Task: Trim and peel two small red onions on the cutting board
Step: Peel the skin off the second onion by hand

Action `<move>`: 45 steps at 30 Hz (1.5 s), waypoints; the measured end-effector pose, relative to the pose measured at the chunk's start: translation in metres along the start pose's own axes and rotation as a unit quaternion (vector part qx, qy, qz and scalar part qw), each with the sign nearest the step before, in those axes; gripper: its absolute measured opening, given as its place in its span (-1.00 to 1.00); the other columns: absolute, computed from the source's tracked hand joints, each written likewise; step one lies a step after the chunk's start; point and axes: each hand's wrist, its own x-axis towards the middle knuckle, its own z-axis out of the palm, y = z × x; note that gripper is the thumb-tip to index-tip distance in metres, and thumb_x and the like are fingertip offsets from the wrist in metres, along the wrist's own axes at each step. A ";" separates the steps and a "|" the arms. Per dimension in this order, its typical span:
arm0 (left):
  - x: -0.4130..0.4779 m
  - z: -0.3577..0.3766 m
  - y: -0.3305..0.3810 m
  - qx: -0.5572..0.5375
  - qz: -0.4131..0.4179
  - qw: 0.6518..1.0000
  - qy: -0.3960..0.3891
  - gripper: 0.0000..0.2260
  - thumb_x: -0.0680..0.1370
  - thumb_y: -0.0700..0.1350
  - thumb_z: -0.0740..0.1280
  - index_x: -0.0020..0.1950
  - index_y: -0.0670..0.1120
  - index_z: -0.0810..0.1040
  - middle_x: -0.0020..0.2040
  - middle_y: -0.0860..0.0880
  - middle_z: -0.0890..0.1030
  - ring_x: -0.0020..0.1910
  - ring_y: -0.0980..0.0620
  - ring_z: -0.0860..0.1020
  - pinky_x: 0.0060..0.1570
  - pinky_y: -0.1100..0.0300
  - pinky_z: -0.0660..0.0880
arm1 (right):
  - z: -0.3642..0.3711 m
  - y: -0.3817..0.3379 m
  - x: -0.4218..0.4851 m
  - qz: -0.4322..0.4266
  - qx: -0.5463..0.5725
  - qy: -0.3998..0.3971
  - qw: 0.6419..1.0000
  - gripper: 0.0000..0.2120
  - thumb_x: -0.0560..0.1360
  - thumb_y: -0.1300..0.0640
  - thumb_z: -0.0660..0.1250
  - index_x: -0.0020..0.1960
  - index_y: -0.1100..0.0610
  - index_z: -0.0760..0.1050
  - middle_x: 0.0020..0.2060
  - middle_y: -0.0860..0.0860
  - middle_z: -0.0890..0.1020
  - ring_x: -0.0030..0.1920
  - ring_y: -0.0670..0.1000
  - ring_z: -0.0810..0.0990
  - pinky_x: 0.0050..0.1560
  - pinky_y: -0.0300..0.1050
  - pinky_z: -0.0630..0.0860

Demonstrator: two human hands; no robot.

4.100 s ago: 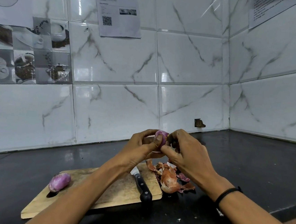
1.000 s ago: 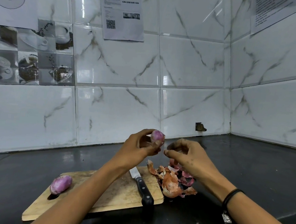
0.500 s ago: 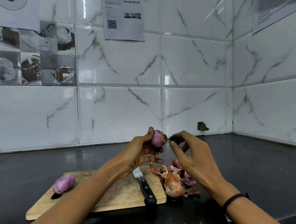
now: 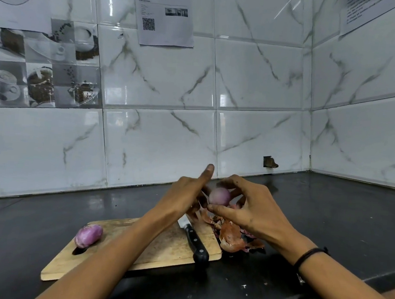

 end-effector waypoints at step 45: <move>-0.133 -0.169 -0.069 0.151 -0.105 0.981 0.060 -0.62 0.42 0.12 0.55 0.17 0.04 0.61 -0.08 0.13 0.70 -0.10 0.32 0.62 -0.18 0.52 0.41 | 0.139 -0.137 0.057 0.092 0.099 -0.190 0.972 -0.62 0.48 -0.01 0.50 0.08 0.29 0.62 0.00 0.16 0.69 -0.07 -0.02 0.59 0.01 -0.03 0.55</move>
